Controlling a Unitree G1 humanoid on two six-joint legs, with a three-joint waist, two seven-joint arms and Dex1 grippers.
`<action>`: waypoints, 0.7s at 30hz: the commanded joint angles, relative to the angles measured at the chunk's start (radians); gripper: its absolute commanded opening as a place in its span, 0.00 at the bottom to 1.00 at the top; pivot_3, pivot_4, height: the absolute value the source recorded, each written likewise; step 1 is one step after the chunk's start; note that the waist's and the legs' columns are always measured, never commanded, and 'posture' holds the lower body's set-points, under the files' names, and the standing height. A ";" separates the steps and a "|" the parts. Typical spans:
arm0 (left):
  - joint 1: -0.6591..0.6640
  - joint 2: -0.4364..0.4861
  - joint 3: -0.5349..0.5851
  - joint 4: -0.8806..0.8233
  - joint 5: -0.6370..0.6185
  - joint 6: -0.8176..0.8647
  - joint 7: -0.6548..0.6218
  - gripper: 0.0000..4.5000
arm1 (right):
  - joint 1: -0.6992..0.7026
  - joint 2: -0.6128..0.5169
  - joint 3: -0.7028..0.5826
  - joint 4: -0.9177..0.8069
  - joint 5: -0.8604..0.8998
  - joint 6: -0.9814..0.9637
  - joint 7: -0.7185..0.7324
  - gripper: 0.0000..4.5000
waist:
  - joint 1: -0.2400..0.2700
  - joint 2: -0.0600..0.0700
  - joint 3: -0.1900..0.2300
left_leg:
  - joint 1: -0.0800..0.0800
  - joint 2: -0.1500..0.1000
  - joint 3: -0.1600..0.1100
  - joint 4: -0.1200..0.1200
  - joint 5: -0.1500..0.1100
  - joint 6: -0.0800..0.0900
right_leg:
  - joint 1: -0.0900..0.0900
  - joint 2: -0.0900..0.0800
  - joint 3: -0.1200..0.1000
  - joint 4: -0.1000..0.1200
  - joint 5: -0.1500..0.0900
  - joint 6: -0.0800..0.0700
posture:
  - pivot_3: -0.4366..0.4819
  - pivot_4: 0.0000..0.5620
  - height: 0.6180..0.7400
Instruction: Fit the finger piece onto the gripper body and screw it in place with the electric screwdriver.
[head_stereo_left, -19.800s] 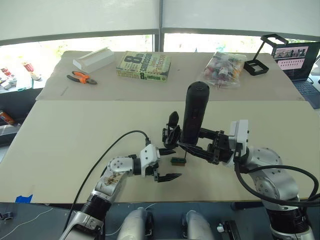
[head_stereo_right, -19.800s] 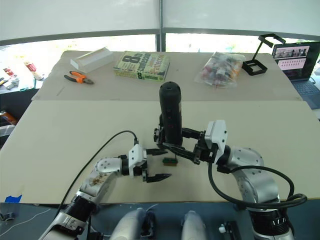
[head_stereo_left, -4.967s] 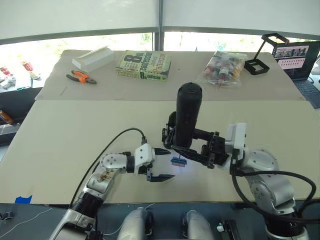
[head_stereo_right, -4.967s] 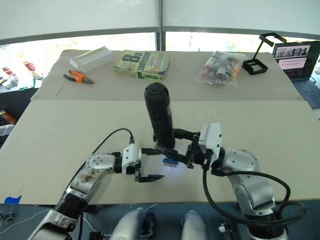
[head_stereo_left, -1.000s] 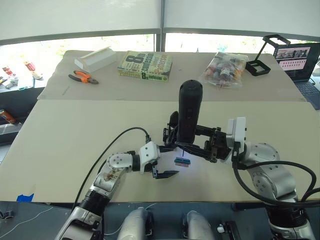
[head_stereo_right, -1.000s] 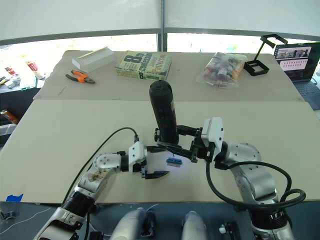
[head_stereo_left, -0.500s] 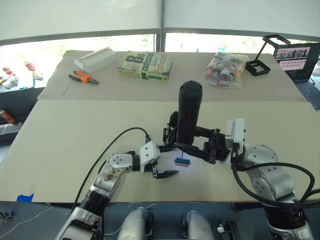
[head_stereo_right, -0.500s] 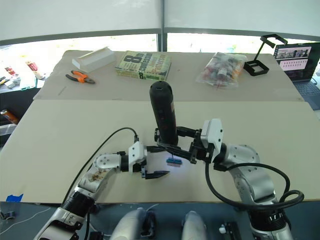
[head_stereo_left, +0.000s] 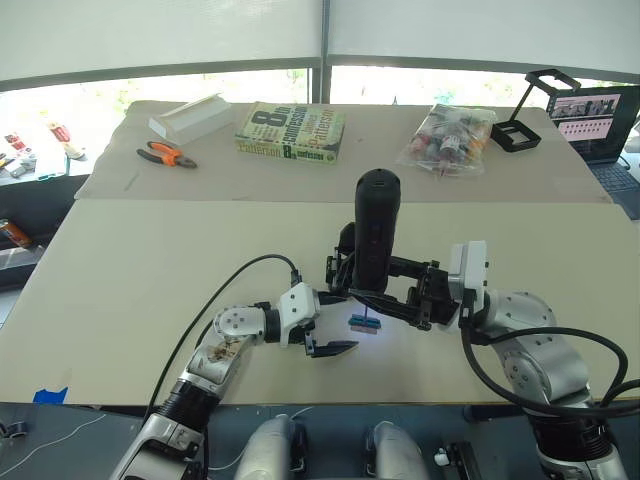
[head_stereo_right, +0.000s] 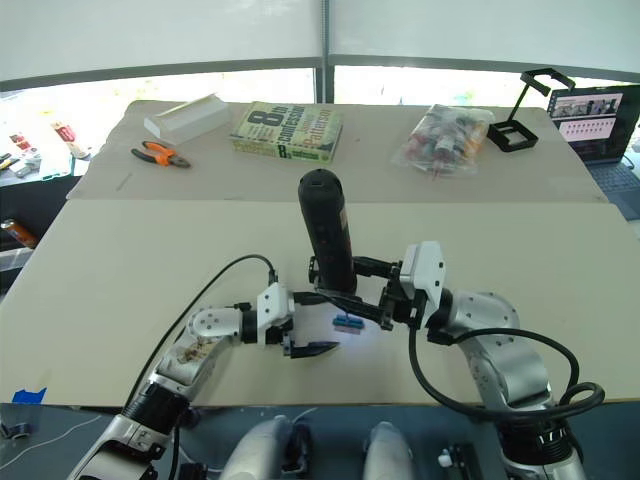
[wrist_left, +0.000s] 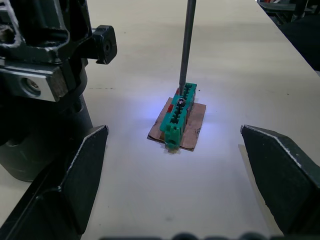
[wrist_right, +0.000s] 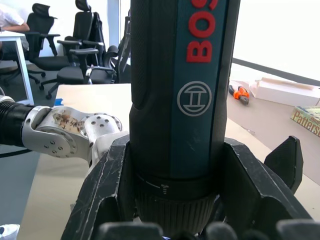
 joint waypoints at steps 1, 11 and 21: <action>0.014 -0.004 -0.025 -0.004 0.009 0.011 0.000 1.00 | -0.005 0.008 -0.011 -0.038 0.014 -0.038 0.008 0.42 | 0.000 0.000 0.000 | 0.000 0.000 0.000 0.000 0.000 0.000 | 0.000 0.000 0.000 0.000 0.000 0.000 | 0.48 0.27 1.00; 0.018 -0.004 -0.025 -0.009 0.009 0.014 0.005 1.00 | -0.004 0.014 -0.009 -0.028 0.007 -0.042 0.015 0.42 | 0.000 0.000 0.000 | 0.000 0.000 0.000 0.000 0.000 0.000 | 0.000 0.000 0.000 0.000 0.000 0.000 | 0.48 0.27 1.00; 0.017 -0.003 -0.026 -0.004 0.009 0.009 0.004 1.00 | -0.013 0.017 -0.012 0.000 -0.007 -0.055 0.024 0.42 | 0.000 0.000 0.000 | 0.000 0.000 0.000 0.000 0.000 0.000 | 0.000 0.000 0.000 0.000 0.000 0.000 | 0.48 0.27 1.00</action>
